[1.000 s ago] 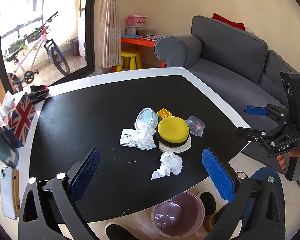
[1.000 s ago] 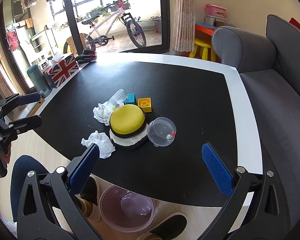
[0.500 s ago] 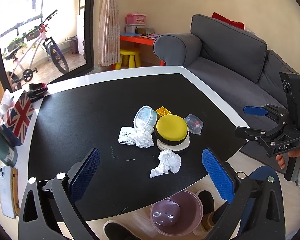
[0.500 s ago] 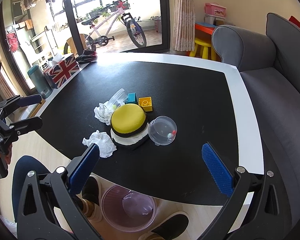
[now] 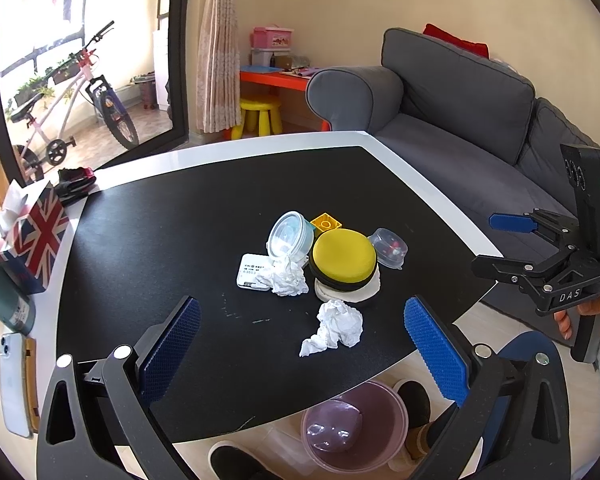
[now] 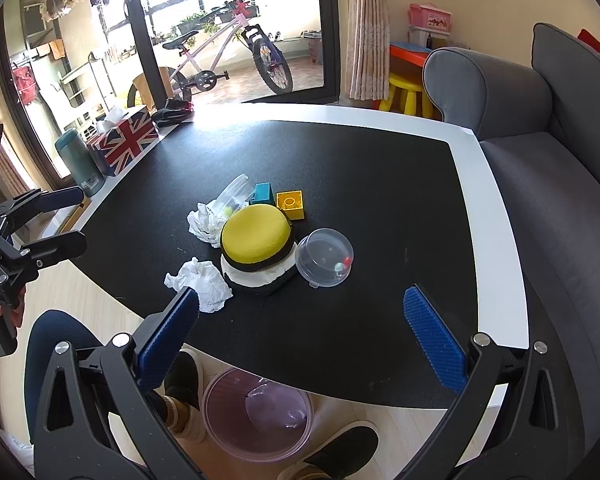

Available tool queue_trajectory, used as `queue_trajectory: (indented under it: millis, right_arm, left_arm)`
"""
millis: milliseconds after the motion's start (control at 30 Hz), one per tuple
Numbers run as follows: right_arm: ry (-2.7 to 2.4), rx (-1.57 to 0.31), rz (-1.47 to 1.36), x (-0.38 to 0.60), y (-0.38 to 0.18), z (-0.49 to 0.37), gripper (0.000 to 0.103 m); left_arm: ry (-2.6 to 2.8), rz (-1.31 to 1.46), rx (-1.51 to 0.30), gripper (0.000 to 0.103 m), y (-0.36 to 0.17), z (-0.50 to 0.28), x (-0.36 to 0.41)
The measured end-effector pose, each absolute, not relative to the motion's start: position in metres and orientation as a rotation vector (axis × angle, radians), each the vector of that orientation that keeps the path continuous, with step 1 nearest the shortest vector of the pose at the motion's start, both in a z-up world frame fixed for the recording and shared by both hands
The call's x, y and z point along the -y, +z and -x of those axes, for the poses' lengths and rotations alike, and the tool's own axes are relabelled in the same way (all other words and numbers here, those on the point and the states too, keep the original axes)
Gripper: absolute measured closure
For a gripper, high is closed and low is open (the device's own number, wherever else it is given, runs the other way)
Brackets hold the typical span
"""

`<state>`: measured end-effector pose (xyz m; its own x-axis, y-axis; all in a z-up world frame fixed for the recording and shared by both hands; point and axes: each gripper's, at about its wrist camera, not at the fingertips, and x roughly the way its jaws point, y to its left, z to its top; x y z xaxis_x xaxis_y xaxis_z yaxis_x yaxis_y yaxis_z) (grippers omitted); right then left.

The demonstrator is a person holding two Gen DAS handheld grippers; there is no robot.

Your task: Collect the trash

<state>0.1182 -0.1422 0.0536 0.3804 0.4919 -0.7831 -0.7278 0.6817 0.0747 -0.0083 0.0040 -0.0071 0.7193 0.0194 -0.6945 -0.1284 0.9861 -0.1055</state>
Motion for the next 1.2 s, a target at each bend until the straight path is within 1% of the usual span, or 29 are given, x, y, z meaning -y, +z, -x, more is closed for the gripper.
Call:
queue_trajectory:
  millis: [667, 1200]
  right_arm:
    - [0.793, -0.889, 0.302, 0.143, 0.051, -0.117, 0.003]
    - [0.783, -0.925, 0.297, 0.144, 0.038, -0.125, 0.003]
  left_arm:
    - [0.071, 0.151, -0.791, 0.005, -0.014, -0.004, -0.003]
    - [0.058, 0.122, -0.920, 0.005, -0.058, -0.045, 0.003]
